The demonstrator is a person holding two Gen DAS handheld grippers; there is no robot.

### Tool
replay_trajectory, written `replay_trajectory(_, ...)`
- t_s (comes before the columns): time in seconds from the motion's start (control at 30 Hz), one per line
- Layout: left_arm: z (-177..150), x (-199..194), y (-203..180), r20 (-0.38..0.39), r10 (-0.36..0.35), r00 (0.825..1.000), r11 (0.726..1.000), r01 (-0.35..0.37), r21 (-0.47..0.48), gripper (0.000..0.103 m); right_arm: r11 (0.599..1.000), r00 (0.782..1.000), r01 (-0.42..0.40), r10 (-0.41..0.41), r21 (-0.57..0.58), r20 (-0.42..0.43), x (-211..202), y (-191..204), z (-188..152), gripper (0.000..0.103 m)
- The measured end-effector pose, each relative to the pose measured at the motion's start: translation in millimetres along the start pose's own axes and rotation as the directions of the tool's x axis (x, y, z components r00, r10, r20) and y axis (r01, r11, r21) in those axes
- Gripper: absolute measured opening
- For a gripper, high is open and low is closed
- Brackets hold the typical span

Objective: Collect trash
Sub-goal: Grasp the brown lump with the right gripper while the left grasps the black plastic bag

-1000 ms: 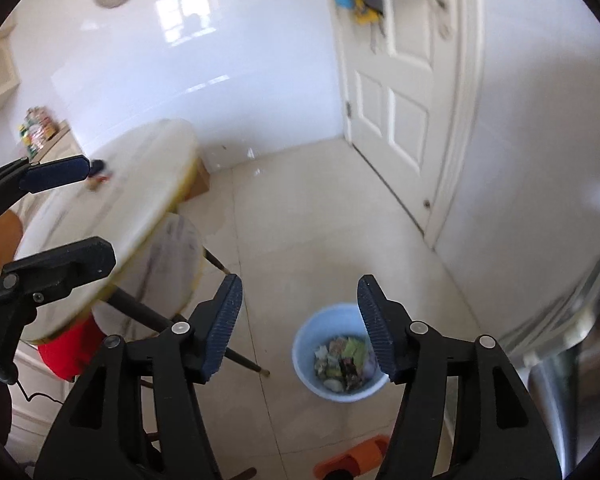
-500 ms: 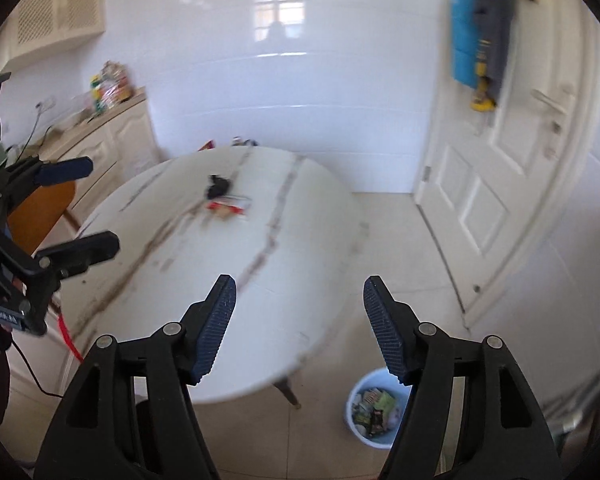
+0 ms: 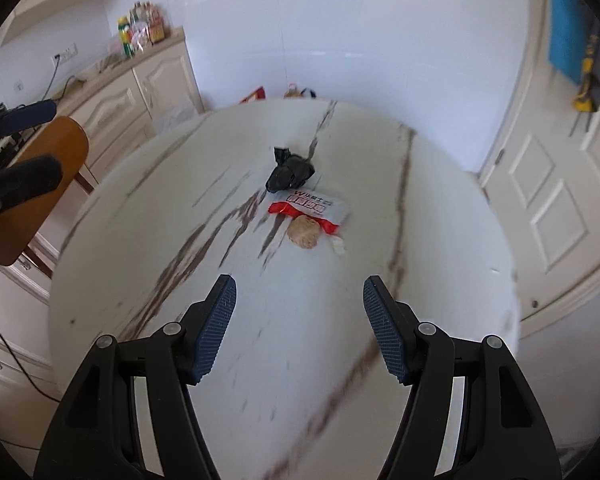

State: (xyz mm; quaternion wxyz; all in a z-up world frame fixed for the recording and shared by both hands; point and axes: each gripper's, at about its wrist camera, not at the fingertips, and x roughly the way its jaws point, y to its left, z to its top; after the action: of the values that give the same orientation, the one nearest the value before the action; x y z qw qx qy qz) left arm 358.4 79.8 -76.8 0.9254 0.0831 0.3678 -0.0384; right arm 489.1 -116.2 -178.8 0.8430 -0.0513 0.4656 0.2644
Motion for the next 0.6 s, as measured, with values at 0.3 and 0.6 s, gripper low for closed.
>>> replay_trajectory(0.3,38,62,24,-0.069,-0.061,0.996,0.998,0.060,-0.020,0.102,1.000,0.998,-0.015,0.014,-0.015,-0.058,61,-8,20,0.059)
replay_trajectory(0.6,58,130,17,-0.123,-0.075,0.990,0.995,0.065,-0.079,0.102,0.997,0.998,-0.056,0.053,-0.052,-0.046,63,-15,21,0.026)
